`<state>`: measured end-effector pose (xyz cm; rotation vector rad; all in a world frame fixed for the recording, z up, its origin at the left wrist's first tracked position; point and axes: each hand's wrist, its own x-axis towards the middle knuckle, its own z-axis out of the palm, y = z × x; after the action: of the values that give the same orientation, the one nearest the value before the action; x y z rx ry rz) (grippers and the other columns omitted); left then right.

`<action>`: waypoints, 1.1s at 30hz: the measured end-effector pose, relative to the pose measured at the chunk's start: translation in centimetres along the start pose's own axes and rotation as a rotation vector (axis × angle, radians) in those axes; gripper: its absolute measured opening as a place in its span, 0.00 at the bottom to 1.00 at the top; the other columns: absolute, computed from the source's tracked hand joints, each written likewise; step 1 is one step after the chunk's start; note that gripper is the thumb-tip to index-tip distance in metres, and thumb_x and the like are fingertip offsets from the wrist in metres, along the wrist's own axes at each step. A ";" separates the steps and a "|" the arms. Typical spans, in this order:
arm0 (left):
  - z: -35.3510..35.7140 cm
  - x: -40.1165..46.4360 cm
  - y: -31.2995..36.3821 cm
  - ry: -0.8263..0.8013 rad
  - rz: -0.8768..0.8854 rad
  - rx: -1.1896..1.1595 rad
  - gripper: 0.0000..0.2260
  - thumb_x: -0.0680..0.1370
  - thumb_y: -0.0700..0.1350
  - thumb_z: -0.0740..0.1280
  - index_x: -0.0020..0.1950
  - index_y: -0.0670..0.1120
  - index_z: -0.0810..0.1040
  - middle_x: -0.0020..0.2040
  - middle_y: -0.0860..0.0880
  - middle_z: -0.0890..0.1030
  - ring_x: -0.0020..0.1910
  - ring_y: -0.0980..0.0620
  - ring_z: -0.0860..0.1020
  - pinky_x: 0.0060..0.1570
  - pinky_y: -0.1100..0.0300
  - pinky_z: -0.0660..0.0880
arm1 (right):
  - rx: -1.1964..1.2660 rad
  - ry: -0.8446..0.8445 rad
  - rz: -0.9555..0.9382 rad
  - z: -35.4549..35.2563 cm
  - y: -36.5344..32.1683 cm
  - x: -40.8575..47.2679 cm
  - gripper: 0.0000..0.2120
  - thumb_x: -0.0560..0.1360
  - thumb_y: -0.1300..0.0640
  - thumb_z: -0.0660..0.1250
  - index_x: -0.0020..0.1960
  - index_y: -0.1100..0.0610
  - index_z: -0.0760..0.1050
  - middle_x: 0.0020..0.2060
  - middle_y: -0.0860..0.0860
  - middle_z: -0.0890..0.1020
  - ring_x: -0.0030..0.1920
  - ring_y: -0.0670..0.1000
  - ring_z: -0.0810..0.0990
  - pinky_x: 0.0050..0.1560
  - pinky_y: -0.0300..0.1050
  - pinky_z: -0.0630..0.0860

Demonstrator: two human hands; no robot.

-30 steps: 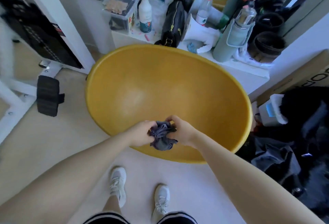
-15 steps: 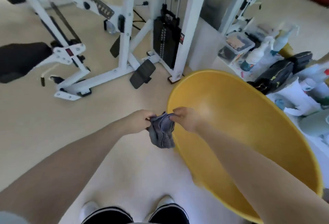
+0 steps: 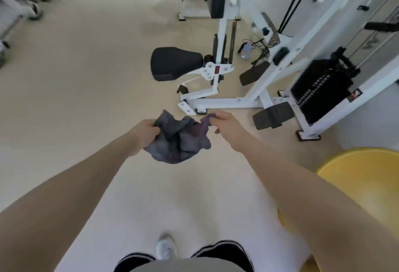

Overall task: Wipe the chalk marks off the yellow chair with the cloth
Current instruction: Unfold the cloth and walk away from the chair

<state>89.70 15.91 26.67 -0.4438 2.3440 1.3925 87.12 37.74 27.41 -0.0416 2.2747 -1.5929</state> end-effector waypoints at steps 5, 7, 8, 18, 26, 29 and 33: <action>-9.5 1.2 -2.4 0.124 -0.139 -0.419 0.11 0.79 0.43 0.58 0.40 0.44 0.76 0.39 0.47 0.77 0.42 0.48 0.74 0.41 0.60 0.69 | 0.098 -0.228 0.129 6.1 -3.7 6.0 0.08 0.79 0.60 0.59 0.45 0.54 0.75 0.42 0.50 0.75 0.43 0.50 0.72 0.46 0.39 0.71; -12.3 2.5 -2.7 0.060 -0.097 -0.364 0.09 0.79 0.49 0.62 0.50 0.45 0.78 0.45 0.48 0.80 0.43 0.52 0.77 0.45 0.60 0.71 | 0.061 -0.303 0.172 7.5 -5.1 8.8 0.09 0.80 0.58 0.56 0.45 0.52 0.73 0.45 0.52 0.77 0.45 0.54 0.77 0.49 0.43 0.72; -13.5 3.4 -2.9 0.032 -0.066 -0.296 0.09 0.79 0.48 0.64 0.54 0.45 0.77 0.47 0.49 0.80 0.44 0.53 0.78 0.44 0.60 0.72 | 0.025 -0.321 0.175 8.2 -5.9 10.3 0.09 0.81 0.57 0.54 0.46 0.52 0.72 0.45 0.52 0.79 0.46 0.55 0.79 0.51 0.45 0.72; -24.1 22.4 0.5 -0.019 0.102 -0.240 0.12 0.80 0.45 0.62 0.60 0.42 0.76 0.55 0.45 0.79 0.53 0.48 0.76 0.47 0.63 0.73 | 0.039 -0.275 -0.014 16.3 -14.9 31.2 0.09 0.81 0.61 0.54 0.48 0.58 0.72 0.37 0.56 0.76 0.36 0.54 0.77 0.35 0.42 0.80; -33.4 39.2 8.8 -0.178 0.115 -0.140 0.18 0.81 0.53 0.57 0.63 0.44 0.75 0.60 0.46 0.78 0.59 0.48 0.75 0.60 0.58 0.69 | -0.021 -0.052 0.007 16.8 -23.7 48.2 0.07 0.73 0.57 0.70 0.41 0.54 0.73 0.32 0.52 0.79 0.30 0.50 0.79 0.37 0.48 0.80; -35.1 44.2 11.7 -0.273 0.124 -0.267 0.19 0.82 0.55 0.52 0.65 0.46 0.73 0.61 0.47 0.77 0.61 0.51 0.74 0.63 0.58 0.68 | 0.005 0.017 0.022 16.1 -25.8 52.6 0.09 0.72 0.58 0.71 0.43 0.57 0.71 0.30 0.54 0.79 0.26 0.50 0.79 0.36 0.49 0.81; -35.2 50.1 14.8 -0.471 0.235 -0.246 0.07 0.80 0.47 0.61 0.55 0.50 0.76 0.53 0.49 0.80 0.55 0.52 0.78 0.56 0.61 0.74 | 0.106 0.094 0.057 14.5 -26.6 57.6 0.06 0.74 0.59 0.68 0.49 0.58 0.72 0.34 0.56 0.80 0.30 0.52 0.80 0.38 0.51 0.82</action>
<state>33.42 -12.28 29.87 0.0995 1.8946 1.6849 33.01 1.84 31.50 0.1263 2.2347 -1.7164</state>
